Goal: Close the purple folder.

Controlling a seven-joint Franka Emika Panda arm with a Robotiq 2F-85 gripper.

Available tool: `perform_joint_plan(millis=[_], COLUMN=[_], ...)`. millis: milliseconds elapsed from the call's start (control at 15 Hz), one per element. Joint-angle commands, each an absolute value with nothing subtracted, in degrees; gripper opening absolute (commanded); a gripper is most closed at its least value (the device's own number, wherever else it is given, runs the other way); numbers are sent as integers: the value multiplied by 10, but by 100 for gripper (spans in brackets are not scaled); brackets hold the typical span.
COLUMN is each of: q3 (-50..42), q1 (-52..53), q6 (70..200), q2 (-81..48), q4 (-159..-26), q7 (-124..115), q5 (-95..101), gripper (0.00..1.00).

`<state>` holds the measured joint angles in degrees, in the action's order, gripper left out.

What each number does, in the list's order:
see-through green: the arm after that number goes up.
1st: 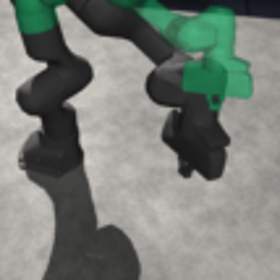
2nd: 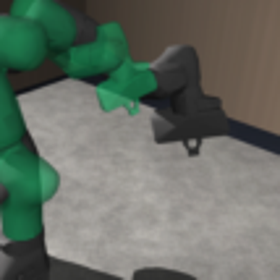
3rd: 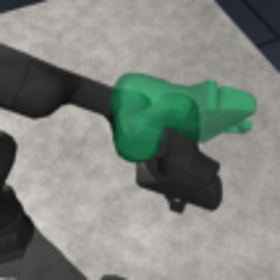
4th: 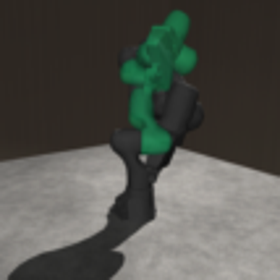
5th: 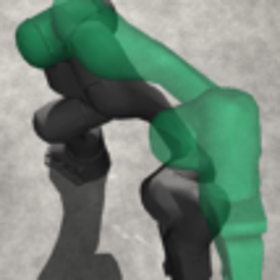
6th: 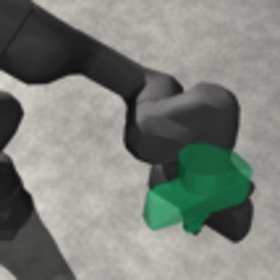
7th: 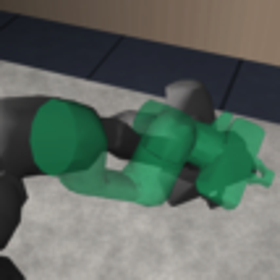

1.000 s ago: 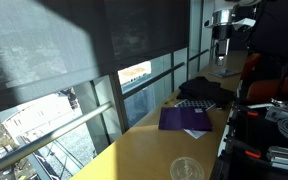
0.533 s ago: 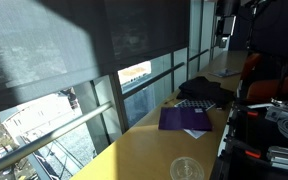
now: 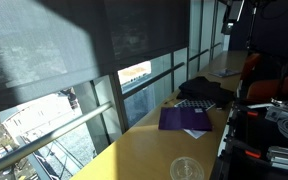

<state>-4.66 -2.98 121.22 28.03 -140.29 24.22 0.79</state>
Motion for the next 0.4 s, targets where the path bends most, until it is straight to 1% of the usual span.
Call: perform_joint_plan(millis=[0,333], q3=[-58,-58], q1=[-17,-17], q6=[1210,1211], q2=[281,281], q4=[-1403,-1405], q7=[236,236], q5=[15,15], gripper=[100,100])
